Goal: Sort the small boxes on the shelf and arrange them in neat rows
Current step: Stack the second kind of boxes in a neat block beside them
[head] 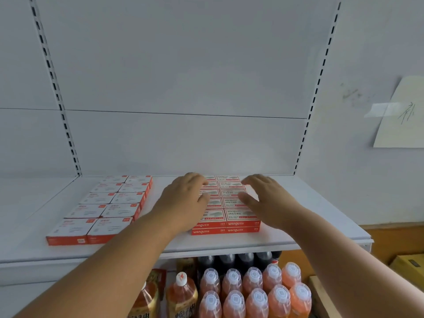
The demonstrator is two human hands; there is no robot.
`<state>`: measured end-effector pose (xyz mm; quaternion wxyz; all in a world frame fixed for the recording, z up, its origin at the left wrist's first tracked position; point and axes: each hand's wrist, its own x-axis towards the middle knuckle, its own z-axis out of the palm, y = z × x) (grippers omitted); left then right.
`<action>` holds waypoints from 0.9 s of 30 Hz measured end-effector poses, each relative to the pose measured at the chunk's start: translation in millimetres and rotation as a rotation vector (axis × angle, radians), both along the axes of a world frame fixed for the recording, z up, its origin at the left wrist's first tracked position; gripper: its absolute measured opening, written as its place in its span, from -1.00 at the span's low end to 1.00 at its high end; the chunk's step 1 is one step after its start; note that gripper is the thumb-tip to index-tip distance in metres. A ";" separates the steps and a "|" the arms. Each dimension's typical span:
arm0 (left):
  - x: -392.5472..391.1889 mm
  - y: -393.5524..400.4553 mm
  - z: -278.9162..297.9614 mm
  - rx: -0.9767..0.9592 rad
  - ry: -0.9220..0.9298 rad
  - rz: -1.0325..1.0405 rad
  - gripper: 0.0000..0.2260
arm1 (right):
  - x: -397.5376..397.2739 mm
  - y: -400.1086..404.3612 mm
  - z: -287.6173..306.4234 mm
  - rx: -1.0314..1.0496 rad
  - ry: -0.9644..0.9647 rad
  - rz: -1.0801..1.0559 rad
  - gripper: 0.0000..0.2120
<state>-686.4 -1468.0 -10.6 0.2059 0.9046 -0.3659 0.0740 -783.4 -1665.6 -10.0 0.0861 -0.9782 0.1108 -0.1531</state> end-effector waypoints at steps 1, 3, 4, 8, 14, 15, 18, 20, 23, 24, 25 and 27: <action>1.3 -2.8 1.7 0.048 0.081 -0.036 -0.57 | 2.4 1.1 2.7 -0.004 0.060 0.059 -0.48; 5.4 -6.4 1.4 0.114 0.196 -0.082 -0.51 | 7.7 4.1 6.2 0.030 0.173 0.133 -0.48; 7.4 -7.3 -0.6 0.122 0.217 -0.090 -0.51 | 9.8 4.5 6.9 0.066 0.205 0.160 -0.51; 5.8 -8.9 -4.7 0.066 0.215 -0.066 -0.54 | 11.2 4.8 6.1 0.153 0.204 0.194 -0.58; 6.8 -10.9 0.2 0.078 0.161 -0.046 -0.56 | 17.4 2.0 1.1 0.136 0.203 0.171 -0.54; 9.2 -10.9 2.7 0.080 0.166 -0.049 -0.58 | 16.3 2.1 4.3 0.157 0.212 0.175 -0.56; 16.3 -14.5 10.1 0.028 0.199 -0.036 -0.63 | 19.7 0.1 15.1 0.272 0.179 0.169 -0.59; 23.0 -22.2 13.3 0.013 0.183 -0.015 -0.63 | 30.9 -2.7 18.6 0.221 0.156 0.148 -0.56; 34.3 -39.0 11.8 0.096 0.151 -0.007 -0.55 | 50.9 -2.9 13.8 0.148 0.208 0.130 -0.54; 37.8 -43.7 9.4 0.126 0.162 -0.010 -0.52 | 55.9 -2.7 10.5 0.143 0.229 0.133 -0.56; 40.5 -47.4 6.1 0.154 0.175 -0.015 -0.50 | 58.7 -2.6 7.7 0.149 0.248 0.135 -0.57; 43.6 -50.9 -0.9 0.185 0.177 -0.026 -0.51 | 61.0 -3.2 3.5 0.163 0.256 0.139 -0.56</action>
